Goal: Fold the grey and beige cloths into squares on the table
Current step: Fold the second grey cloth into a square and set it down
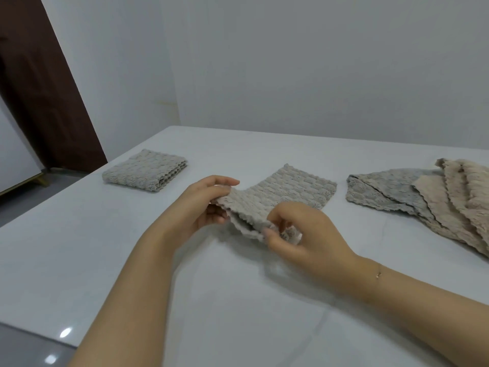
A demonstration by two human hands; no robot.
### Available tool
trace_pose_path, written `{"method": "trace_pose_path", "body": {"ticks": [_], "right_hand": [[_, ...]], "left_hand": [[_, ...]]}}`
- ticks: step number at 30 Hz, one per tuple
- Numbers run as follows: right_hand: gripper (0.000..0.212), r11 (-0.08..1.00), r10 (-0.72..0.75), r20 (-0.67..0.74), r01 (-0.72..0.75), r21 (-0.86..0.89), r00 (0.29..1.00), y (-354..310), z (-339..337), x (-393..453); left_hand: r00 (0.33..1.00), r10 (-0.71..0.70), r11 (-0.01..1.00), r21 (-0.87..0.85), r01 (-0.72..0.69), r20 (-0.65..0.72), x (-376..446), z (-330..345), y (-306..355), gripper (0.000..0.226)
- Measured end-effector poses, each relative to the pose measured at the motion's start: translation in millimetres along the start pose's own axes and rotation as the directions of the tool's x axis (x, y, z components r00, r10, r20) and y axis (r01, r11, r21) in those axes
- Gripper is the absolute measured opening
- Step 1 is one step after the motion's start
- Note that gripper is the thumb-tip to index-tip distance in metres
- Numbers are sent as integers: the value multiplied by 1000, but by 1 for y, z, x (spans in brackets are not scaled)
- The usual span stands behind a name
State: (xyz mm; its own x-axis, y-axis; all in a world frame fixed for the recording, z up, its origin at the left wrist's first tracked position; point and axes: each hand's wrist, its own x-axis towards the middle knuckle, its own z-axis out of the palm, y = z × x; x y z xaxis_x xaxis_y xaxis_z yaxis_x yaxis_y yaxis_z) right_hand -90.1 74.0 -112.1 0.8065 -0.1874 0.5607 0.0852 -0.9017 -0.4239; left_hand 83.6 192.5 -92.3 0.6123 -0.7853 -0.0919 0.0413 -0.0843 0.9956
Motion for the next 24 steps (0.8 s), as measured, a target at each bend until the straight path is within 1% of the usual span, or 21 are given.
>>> {"method": "trace_pose_path", "body": {"ticks": [2, 3, 4, 5, 7, 9, 11, 13, 14, 16, 18, 20, 22, 24], "right_hand": [[14, 962, 132, 25, -134, 237, 991, 1, -9, -2], [17, 910, 201, 50, -206, 359, 978, 3, -14, -2], [18, 841, 266, 80, -272, 468, 961, 7, -18, -1], [17, 767, 322, 117, -331, 549, 940, 11, -22, -1], [16, 655, 402, 209, -439, 615, 892, 21, -29, 0], [17, 591, 439, 285, -513, 623, 852, 29, -34, -1], [21, 542, 475, 311, -552, 634, 823, 34, -34, -5], [16, 524, 508, 284, -554, 647, 813, 36, -31, -9], [10, 542, 510, 248, -531, 651, 824, 38, -28, -12], [7, 637, 470, 141, -446, 629, 871, 40, -27, -18], [19, 762, 368, 53, -334, 555, 928, 37, -31, -22], [28, 866, 248, 16, -229, 445, 969, 33, -34, -25], [30, 925, 147, 1, -138, 353, 989, 30, -33, -26], [41, 959, 77, -19, -69, 276, 997, 28, -32, -26]], "left_hand": [[995, 3, 994, -105, 8, 102, -1, -2, 2, 20], [987, -2, 985, -168, 29, 160, -2, -4, 2, 23], [975, -11, 975, -212, 59, 220, -2, -5, 2, 31], [961, -25, 973, -213, 86, 276, -2, -6, 2, 39], [942, -51, 993, -87, 84, 331, -3, -5, 0, 45], [953, -47, 994, 113, 14, 298, -3, -1, -5, 40], [978, 0, 959, 276, -58, 206, -2, 2, -10, 29], [993, 60, 937, 337, -90, 99, 0, 5, -12, 36], [993, 94, 937, 332, -111, 67, 2, 7, -13, 42], [986, 167, 936, 309, -166, 25, 5, 10, -16, 49], [972, 230, 934, 289, -208, -43, 6, 13, -16, 42], [963, 259, 935, 271, -230, -77, 6, 13, -16, 47], [960, 272, 936, 247, -249, -63, 4, 15, -16, 49], [957, 285, 937, 227, -267, -49, 3, 17, -14, 38]]}}
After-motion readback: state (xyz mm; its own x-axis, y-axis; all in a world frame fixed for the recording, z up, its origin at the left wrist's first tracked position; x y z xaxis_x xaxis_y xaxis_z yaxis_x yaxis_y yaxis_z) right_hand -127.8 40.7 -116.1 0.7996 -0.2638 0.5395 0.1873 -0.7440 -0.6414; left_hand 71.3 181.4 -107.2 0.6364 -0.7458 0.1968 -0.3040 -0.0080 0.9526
